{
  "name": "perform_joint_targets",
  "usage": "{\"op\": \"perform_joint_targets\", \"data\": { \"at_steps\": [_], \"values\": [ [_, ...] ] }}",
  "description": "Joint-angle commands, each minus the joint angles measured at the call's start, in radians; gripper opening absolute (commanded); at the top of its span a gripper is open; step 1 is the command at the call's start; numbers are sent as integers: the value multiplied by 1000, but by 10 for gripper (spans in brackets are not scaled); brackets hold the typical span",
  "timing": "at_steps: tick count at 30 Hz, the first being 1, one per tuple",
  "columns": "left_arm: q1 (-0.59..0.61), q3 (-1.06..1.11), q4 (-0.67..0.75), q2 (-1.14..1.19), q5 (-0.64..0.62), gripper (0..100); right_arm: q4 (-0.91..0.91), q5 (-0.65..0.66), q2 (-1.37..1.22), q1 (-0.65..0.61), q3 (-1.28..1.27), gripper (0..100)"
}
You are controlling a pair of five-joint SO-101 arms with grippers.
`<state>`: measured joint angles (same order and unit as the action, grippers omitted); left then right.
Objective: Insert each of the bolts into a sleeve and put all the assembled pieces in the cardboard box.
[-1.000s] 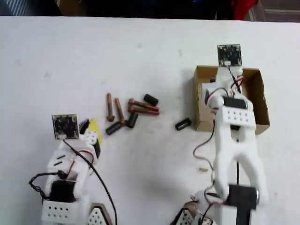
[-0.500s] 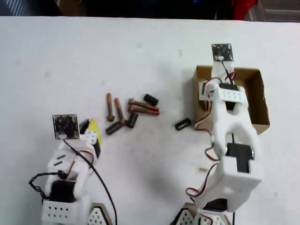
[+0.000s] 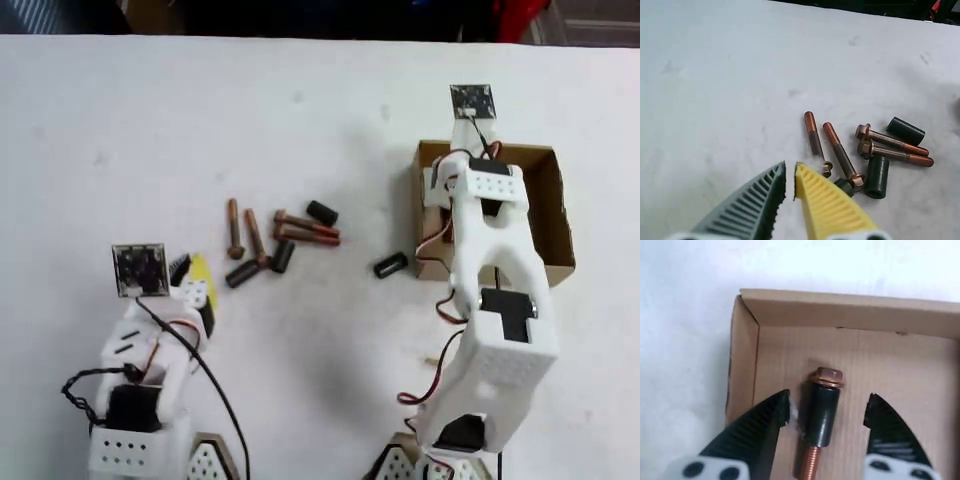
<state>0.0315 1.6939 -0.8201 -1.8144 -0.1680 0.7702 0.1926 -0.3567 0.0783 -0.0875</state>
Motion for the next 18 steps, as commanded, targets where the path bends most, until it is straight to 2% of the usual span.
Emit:
{"op": "perform_joint_targets", "data": {
  "at_steps": [1,10,18],
  "values": [
    [4,0,11,-10,6,72,22,14,117,-2,52,219],
    [7,0,8,-10,6,72,163,14,302,-41,54,219],
    [8,0,8,-10,6,72,337,14,453,-205,55,219]
  ]
}}
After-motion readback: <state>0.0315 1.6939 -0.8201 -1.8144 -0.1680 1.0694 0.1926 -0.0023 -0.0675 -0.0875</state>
